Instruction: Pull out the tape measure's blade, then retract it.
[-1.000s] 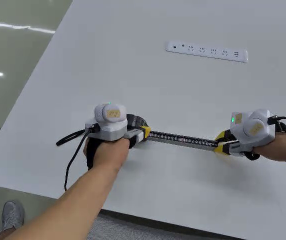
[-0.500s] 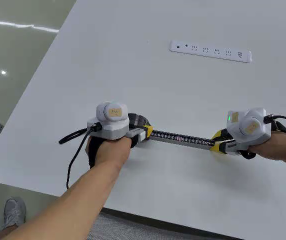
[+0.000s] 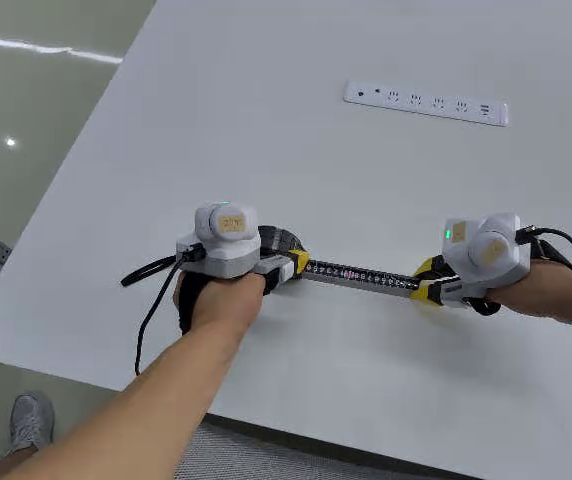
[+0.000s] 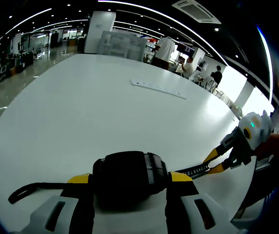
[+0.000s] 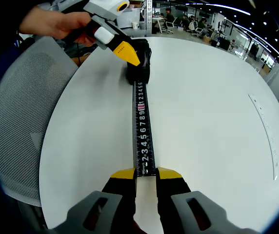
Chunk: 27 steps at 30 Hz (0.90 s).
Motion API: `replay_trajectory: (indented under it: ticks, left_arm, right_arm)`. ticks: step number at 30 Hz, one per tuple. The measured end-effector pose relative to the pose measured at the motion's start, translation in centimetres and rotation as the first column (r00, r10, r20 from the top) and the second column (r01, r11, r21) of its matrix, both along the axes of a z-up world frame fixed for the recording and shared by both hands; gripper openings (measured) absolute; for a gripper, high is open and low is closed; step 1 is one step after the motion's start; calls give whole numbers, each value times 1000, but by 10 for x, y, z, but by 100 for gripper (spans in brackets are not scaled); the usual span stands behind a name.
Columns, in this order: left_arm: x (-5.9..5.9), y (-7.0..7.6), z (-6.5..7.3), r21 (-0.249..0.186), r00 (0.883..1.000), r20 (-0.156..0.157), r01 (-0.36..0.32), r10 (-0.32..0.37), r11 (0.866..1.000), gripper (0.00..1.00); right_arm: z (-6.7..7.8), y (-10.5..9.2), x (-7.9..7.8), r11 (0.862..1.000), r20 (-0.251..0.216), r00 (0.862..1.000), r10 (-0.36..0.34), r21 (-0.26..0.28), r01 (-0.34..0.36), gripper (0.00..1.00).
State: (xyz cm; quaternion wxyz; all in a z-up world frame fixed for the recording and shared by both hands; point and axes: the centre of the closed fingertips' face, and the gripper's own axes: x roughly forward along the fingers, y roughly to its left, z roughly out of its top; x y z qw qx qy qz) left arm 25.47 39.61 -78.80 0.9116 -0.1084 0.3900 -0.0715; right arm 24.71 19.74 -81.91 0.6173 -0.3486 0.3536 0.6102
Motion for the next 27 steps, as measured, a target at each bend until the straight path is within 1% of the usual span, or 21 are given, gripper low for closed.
replay_trajectory:
  ticks: [4, 11, 18, 27]
  left_arm:
    - [0, 0, 0, -3, 1000, 0, 0, 0, 1000, 54]
    - [1, 1, -1, -6, 1000, 0, -1, 1, 1000, 54]
    - [3, 2, -5, -9, 1000, 0, 0, 0, 1000, 54]
    - [3, 2, -5, -14, 1000, -3, 0, 0, 1000, 54]
  right_arm:
    - [-1, 5, 2, 1000, 1, 1000, 6, 5, -6, 11]
    - [-4, 19, 5, 1000, -2, 1000, 18, 16, -18, 11]
    - [-3, 26, 5, 999, -3, 1000, 25, 20, -25, 11]
    - [-6, 38, 5, 999, -6, 999, 36, 32, -36, 11]
